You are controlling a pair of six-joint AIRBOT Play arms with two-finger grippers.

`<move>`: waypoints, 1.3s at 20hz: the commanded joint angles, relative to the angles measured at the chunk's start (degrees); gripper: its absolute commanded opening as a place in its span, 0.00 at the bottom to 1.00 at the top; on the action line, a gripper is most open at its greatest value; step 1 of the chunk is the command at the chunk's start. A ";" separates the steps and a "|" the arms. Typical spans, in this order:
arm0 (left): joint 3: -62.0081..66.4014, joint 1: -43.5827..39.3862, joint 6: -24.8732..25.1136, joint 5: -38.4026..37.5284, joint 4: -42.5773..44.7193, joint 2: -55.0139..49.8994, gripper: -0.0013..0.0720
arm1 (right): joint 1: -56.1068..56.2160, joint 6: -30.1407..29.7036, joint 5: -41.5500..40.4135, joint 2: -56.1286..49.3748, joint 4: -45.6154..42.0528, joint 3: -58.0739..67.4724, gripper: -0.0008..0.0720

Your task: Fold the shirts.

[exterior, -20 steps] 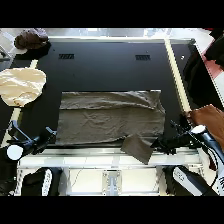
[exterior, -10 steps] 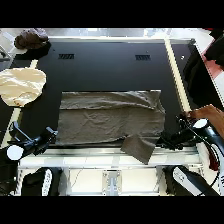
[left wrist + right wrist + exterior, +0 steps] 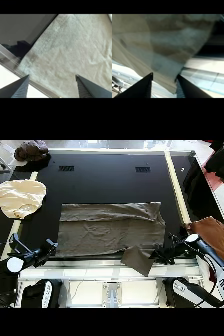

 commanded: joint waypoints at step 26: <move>-10.86 4.94 -9.99 10.84 -8.17 -9.57 0.37 | 2.93 -6.29 4.09 5.29 8.22 3.17 0.04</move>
